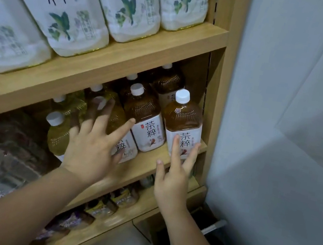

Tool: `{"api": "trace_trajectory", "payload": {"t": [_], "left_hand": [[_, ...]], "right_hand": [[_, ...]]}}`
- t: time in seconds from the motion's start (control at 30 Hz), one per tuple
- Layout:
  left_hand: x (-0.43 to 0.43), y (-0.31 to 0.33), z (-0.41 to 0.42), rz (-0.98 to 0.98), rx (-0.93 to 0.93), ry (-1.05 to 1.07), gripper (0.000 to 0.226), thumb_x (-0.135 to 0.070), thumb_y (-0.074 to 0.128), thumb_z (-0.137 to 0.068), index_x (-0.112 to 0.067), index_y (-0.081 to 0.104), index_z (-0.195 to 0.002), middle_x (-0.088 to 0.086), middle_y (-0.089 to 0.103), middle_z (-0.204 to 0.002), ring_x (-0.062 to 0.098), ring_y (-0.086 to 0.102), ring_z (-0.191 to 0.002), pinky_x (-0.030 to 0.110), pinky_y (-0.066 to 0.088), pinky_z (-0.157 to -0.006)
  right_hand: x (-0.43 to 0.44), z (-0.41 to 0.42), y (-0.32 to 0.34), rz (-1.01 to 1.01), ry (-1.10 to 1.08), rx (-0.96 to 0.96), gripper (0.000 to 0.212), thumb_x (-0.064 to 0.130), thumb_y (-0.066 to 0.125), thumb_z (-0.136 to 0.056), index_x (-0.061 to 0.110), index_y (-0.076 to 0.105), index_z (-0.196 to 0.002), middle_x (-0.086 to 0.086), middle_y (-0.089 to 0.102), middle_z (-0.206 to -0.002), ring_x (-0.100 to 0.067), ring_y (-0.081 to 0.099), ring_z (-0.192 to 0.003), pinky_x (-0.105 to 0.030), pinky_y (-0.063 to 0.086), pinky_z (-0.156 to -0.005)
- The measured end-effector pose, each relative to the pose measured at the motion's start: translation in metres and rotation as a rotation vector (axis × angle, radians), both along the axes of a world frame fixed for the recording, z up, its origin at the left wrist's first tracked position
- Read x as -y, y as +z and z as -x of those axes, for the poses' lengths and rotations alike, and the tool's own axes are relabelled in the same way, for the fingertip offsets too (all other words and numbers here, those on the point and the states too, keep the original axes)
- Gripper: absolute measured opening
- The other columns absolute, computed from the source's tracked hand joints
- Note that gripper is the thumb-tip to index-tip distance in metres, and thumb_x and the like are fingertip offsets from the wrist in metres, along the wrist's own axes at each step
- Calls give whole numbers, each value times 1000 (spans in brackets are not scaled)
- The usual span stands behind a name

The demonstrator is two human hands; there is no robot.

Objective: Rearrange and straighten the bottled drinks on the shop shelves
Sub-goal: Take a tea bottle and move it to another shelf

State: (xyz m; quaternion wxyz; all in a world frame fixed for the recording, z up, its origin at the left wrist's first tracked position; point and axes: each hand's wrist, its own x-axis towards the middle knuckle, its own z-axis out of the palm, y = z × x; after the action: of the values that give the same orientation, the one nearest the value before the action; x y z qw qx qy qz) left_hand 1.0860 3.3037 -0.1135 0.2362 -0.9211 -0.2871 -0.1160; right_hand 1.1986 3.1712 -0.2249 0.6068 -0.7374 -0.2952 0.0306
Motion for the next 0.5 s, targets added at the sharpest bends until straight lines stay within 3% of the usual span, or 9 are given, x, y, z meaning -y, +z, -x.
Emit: {"api": "trace_trajectory", "payload": {"t": [0.07, 0.13, 0.27, 0.33, 0.43, 0.5], "left_hand": [[-9, -9, 2, -4, -80, 21, 99, -45, 88, -67, -38, 40, -153, 20, 39, -139, 48, 57, -102, 59, 53, -73], [-16, -17, 1, 10, -80, 11, 105, -37, 94, -60, -35, 42, -152, 18, 35, -139, 51, 56, -107, 67, 54, -76], [-23, -28, -3, 1, -18, -45, 96, -29, 95, -60, -30, 52, -146, 17, 28, -152, 56, 34, -133, 80, 42, -90], [-26, -32, -3, -16, -3, -75, 92, -30, 94, -61, -29, 54, -144, 18, 25, -157, 53, 14, -146, 80, 30, -100], [-29, -38, -3, -32, 29, -89, 91, -31, 93, -63, -30, 54, -144, 18, 25, -159, 46, -9, -154, 76, 18, -110], [-29, -41, -3, -29, 51, -90, 90, -32, 92, -65, -31, 52, -146, 18, 25, -159, 41, -18, -153, 75, 22, -109]], "right_hand": [[-8, -4, 0, 43, 39, -14, 89, 16, 62, -100, 60, 3, -151, 13, -31, -165, 6, -13, -147, 13, 18, -92], [-13, -12, 0, 67, 65, -14, 89, 14, 59, -102, 61, 0, -150, 16, -36, -160, -1, -10, -147, 15, 15, -90], [-24, -24, 3, 97, 79, -13, 83, 14, 54, -104, 55, 1, -152, 5, -31, -166, -1, -3, -142, 15, 21, -83], [-27, -27, 5, 123, 79, -3, 83, 17, 53, -105, 56, -2, -153, 4, -31, -166, -1, 2, -140, 7, 33, -83], [-28, -34, 6, 188, 50, 60, 81, 23, 51, -105, 54, -3, -156, 2, -27, -168, -19, 18, -152, -24, 55, -93], [-29, -45, 11, 176, 70, 38, 76, 23, 50, -106, 51, 3, -158, 1, -22, -169, -20, 18, -154, -26, 49, -103]]}}
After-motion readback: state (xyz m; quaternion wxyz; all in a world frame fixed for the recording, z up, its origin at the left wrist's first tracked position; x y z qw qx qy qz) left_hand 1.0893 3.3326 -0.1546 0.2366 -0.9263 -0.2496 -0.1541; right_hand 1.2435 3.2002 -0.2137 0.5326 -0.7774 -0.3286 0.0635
